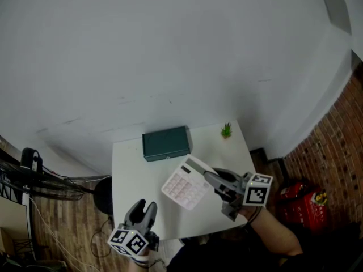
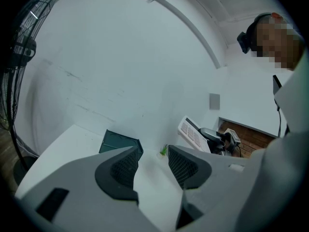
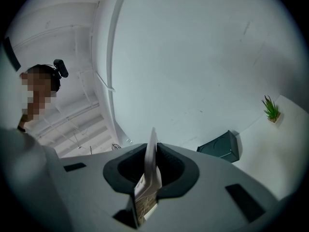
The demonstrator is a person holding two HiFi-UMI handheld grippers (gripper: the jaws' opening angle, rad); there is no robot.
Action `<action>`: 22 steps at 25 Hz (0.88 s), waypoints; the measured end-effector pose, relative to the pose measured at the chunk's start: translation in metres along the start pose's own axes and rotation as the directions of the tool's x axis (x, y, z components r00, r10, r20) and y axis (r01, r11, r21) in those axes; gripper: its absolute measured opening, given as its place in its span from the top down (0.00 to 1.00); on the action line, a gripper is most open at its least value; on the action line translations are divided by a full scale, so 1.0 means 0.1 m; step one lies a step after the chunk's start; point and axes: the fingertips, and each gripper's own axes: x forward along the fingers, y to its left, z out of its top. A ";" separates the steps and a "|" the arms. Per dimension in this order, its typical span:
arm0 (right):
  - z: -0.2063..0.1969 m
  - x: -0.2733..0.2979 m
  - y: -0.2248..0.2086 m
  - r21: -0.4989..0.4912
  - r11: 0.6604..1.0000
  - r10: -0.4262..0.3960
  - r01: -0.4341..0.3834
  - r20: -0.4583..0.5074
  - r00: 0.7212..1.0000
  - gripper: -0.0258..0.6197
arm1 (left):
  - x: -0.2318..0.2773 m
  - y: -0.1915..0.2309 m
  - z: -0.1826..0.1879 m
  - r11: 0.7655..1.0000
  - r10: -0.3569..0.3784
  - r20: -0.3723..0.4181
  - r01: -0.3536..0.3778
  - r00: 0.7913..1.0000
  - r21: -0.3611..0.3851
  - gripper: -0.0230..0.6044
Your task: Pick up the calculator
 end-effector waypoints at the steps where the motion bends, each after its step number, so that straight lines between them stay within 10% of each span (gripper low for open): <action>1: -0.02 0.00 -0.01 0.010 1.000 -0.002 0.002 0.001 1.000 0.87 | -0.01 0.00 -0.01 1.000 0.001 0.001 -0.001 1.000 0.000 0.66; 22: -0.18 0.25 0.10 -0.007 1.000 0.006 -0.006 -0.032 0.999 0.87 | -0.16 0.25 0.02 1.000 0.006 0.000 -0.006 1.000 -0.010 0.66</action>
